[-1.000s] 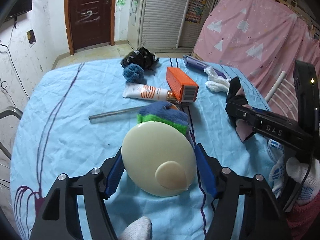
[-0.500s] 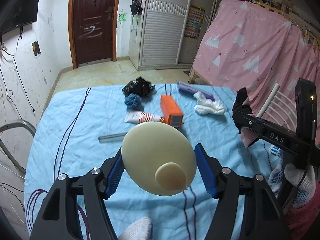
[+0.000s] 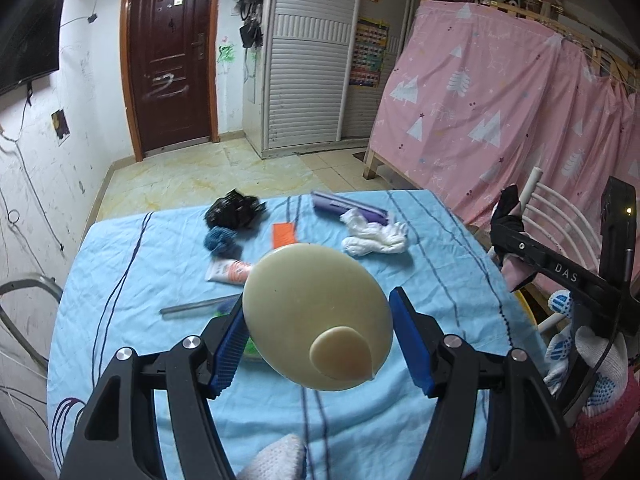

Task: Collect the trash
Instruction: 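Carry the sock and lid to the yellow bin and open both tools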

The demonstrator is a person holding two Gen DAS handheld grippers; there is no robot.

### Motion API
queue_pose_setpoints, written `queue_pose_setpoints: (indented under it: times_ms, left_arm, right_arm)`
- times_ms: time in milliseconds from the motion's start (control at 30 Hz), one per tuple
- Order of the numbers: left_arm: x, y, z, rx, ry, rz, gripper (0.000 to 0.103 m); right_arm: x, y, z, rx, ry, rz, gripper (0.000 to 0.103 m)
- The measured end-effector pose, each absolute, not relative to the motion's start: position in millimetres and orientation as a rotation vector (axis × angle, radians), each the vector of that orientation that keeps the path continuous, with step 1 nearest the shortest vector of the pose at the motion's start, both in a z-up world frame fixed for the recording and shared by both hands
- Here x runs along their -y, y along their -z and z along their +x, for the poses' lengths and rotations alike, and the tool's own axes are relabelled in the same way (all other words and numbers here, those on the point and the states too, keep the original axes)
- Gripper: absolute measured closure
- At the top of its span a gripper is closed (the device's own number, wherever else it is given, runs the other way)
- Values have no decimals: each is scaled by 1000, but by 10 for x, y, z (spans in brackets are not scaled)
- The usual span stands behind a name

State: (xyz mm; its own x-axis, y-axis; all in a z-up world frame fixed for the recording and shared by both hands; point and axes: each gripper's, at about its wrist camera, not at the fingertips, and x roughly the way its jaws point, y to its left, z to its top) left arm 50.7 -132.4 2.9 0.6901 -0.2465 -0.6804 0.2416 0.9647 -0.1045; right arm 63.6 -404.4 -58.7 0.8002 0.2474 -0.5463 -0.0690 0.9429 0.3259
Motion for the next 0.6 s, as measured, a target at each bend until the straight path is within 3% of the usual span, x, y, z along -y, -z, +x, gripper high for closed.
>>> queue_pose_setpoints:
  times_ms: [600]
  left_arm:
    - [2439, -168, 595, -751, 440, 71, 44]
  right_arm:
    - [5085, 809, 411, -592, -17, 380, 59]
